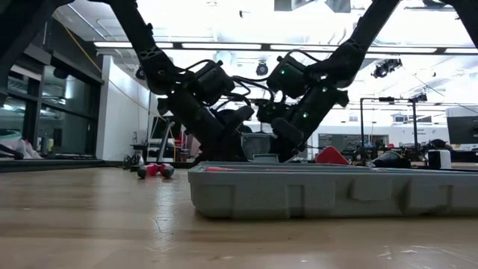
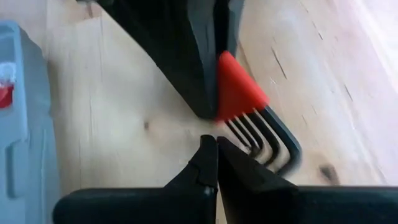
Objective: Prefit tool cases
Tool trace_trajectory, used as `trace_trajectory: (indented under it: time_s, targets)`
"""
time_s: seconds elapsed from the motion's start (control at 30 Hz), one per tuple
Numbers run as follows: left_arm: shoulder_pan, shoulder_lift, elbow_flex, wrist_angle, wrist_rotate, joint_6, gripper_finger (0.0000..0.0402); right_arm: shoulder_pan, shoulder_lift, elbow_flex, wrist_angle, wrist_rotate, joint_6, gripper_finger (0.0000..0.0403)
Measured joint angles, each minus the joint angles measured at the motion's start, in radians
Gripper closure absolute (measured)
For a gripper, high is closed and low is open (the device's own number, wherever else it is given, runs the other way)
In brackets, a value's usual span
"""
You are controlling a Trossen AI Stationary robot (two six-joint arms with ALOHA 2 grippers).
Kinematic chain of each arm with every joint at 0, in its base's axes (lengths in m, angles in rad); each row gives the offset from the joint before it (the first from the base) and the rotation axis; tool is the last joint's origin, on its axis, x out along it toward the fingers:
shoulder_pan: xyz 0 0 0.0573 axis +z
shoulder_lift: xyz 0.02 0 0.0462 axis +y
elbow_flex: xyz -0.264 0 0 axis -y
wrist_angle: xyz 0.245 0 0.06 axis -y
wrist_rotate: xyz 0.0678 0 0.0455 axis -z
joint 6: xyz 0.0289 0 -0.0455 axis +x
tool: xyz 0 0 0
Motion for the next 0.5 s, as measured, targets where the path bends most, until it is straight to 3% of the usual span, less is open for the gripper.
trace_trajectory:
  time_s: [0.17,0.5]
  targets:
    - [0.000,-0.038,-0.003,-0.029,0.016,0.041,0.0396,0.008,-0.055,0.000,-0.106,0.090,-0.029,0.0403]
    - [-0.027,-0.195,-0.004,-0.123,-0.026,0.140,0.0396,0.025,-0.143,0.000,-0.213,0.171,-0.059,0.0403]
